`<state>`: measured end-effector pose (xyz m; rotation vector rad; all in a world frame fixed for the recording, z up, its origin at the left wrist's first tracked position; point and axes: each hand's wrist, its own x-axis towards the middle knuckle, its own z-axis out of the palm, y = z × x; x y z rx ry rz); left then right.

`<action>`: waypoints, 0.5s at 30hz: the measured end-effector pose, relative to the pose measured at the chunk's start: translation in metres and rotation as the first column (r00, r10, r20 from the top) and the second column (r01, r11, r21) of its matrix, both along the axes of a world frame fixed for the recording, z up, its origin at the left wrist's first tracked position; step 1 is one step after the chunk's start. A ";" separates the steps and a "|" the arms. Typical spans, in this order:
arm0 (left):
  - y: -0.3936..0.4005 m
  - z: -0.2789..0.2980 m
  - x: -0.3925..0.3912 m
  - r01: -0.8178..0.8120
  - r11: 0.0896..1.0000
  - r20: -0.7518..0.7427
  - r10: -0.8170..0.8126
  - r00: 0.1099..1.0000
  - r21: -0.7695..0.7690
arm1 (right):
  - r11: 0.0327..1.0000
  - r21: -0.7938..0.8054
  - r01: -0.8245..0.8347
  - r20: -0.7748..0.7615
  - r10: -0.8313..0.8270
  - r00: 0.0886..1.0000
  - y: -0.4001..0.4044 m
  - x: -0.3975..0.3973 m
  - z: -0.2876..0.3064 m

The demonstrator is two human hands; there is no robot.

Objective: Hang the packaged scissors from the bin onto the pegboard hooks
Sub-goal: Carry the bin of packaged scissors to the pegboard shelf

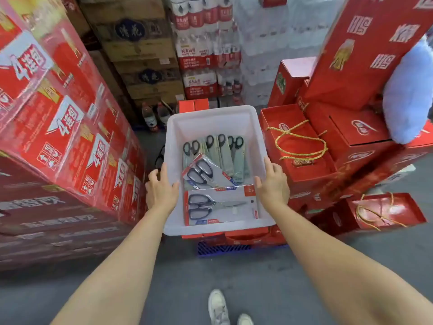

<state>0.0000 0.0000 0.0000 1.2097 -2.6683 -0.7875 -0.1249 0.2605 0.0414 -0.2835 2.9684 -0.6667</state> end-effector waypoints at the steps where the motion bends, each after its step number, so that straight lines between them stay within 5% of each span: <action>1: -0.001 -0.001 -0.005 -0.004 1.000 -0.004 0.004 1.000 0.020 | 1.000 -0.009 0.027 0.019 -0.026 0.999 -0.006 -0.005 -0.001; 6: -0.005 -0.006 -0.027 -0.024 1.000 0.100 0.024 0.995 0.001 | 0.995 0.022 0.093 0.028 -0.094 0.995 -0.022 -0.028 -0.017; 15: 0.002 0.006 0.003 -0.112 0.994 -0.034 0.112 0.993 -0.005 | 0.995 -0.016 0.098 0.053 -0.097 0.994 -0.014 -0.018 -0.020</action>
